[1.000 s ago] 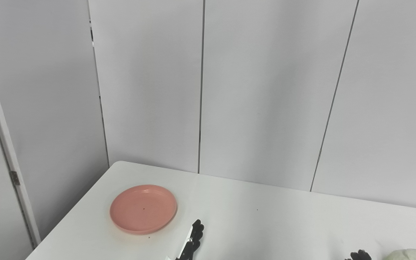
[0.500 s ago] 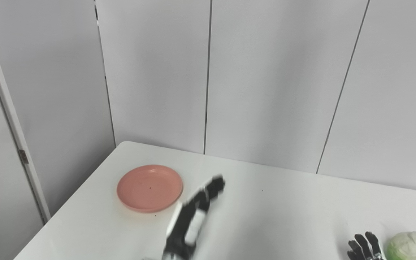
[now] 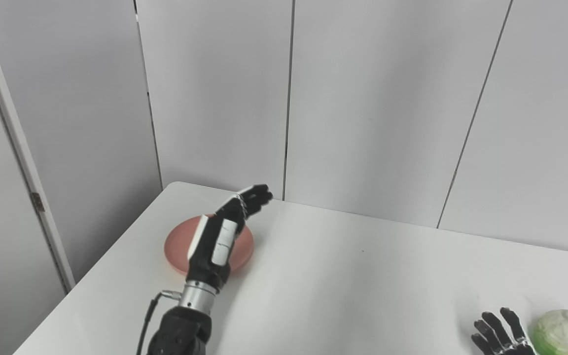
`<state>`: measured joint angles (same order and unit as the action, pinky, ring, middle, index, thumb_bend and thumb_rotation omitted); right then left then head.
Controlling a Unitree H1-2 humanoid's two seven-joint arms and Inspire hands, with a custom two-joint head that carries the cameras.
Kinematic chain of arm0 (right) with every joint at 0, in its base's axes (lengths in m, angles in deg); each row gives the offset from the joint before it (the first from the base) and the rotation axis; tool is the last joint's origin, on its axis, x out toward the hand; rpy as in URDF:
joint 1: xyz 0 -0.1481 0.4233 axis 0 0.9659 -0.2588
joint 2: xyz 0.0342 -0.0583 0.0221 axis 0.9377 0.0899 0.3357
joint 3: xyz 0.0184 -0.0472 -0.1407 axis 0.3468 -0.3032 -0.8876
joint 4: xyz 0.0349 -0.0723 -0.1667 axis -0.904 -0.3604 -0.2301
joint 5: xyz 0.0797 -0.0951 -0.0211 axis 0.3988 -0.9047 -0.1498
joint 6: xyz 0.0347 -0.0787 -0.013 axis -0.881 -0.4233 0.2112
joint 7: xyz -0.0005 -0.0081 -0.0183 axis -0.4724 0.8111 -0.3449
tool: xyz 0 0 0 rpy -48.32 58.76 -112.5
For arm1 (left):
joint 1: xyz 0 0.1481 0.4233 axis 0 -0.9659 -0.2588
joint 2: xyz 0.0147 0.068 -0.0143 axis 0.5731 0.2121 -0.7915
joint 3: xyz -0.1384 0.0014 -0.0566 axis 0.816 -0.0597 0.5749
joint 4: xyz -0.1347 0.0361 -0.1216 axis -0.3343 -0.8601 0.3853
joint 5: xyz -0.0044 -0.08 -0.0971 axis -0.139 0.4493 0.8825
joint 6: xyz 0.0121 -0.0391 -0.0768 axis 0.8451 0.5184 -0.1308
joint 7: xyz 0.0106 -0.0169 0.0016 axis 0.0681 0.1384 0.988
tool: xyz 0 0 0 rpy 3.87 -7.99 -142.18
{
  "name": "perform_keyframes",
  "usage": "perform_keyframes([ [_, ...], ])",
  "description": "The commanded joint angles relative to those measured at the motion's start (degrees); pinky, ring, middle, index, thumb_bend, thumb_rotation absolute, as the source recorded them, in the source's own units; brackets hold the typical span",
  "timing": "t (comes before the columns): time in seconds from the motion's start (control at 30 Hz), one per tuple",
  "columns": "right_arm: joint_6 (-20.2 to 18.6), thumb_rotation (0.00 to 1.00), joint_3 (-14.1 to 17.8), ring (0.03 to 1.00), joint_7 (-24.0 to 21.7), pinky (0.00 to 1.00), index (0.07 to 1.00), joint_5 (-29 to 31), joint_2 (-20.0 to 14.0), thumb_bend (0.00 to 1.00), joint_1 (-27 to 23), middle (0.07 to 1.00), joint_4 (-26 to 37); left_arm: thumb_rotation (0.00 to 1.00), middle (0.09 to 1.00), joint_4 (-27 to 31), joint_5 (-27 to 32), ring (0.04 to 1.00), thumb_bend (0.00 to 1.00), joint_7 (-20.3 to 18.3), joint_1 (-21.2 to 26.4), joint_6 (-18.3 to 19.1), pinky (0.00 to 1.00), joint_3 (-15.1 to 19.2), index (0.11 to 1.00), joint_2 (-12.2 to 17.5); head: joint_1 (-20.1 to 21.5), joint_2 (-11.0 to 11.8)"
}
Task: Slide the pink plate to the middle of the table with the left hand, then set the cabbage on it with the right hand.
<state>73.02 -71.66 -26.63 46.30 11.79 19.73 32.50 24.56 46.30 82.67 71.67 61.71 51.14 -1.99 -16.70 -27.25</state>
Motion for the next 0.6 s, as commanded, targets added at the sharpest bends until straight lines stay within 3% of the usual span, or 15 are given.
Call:
perform_keyframes([
  [0.0,-2.3,0.9,2.9,0.891,0.1,0.9,0.94,-0.3,-4.0,0.84,1.7,0.889,-9.9,0.94,0.768,0.3,-0.2,0.789,0.95,0.6,5.1,-0.3,0.81,1.4,0.722,2.5,0.1,-0.1],
  [0.3,-2.1,0.88,2.9,0.874,-0.3,0.88,0.921,-0.4,-4.3,0.85,1.7,0.87,-10.2,0.97,0.788,-8.9,-0.8,0.779,0.94,-1.3,9.1,-4.0,0.83,4.6,0.765,11.1,0.2,-0.3],
  [0.57,-1.9,0.86,2.9,0.865,-0.5,0.86,0.912,-0.1,-4.5,0.86,1.4,0.86,-10.9,0.97,0.812,-17.3,1.5,0.829,0.91,-1.6,11.7,-5.3,0.86,7.2,0.791,15.1,0.1,-0.3],
])
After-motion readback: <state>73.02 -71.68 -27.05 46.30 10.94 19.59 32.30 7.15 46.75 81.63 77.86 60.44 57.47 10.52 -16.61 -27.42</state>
